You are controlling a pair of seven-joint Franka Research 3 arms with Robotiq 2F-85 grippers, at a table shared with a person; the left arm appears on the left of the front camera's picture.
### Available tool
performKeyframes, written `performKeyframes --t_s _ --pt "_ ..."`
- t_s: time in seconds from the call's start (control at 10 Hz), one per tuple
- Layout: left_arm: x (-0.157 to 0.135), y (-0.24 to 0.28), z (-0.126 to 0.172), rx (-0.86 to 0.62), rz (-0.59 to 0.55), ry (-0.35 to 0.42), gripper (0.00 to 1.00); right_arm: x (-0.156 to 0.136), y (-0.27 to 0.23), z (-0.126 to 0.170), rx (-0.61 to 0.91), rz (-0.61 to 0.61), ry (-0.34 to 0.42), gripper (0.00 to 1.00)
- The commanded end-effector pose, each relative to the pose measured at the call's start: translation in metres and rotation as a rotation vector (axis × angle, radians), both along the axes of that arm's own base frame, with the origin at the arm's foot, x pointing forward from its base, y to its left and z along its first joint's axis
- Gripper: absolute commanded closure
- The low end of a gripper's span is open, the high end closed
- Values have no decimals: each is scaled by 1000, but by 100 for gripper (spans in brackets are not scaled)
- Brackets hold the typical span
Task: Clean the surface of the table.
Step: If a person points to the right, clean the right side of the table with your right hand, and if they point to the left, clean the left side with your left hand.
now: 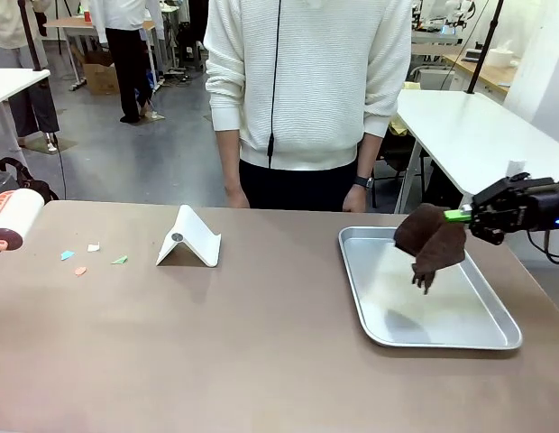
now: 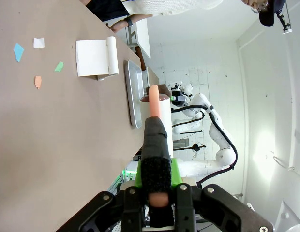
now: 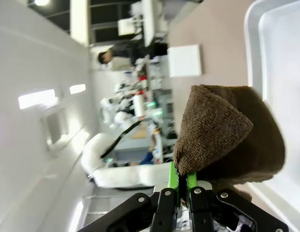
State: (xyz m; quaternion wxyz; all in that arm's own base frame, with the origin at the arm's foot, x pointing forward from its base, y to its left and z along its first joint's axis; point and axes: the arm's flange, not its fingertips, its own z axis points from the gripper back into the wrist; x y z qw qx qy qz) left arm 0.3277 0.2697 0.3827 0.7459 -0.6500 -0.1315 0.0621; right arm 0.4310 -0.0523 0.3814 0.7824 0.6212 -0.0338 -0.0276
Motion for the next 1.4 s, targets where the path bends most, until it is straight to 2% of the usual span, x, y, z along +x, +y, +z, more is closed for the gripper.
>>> performKeyframes --t_s 0.0,0.3,0.5,0.6,0.7,1.0,1.1,1.3 --pt "-3 -1 3 -2 -10 -16 78 -23 -21 17 152 41 -7 93" --pt "-3 -1 3 -2 -10 -16 78 -57 -79 44 212 10 -42 93" --pt "-3 -1 3 -2 -10 -16 78 -63 -126 44 245 -37 -86 93" --pt "-3 -1 3 -2 -10 -16 78 -71 -133 39 228 -90 -136 93" --pt "-3 -1 3 -2 -10 -16 78 -76 -141 32 241 -99 -146 93" --pt "-3 -1 3 -2 -10 -16 78 -68 -154 15 248 -81 -120 93" --pt "-3 -1 3 -2 -10 -16 78 -78 -150 20 244 -121 -109 93" --pt "-3 -1 3 -2 -10 -16 78 -78 -150 20 244 -121 -109 93"
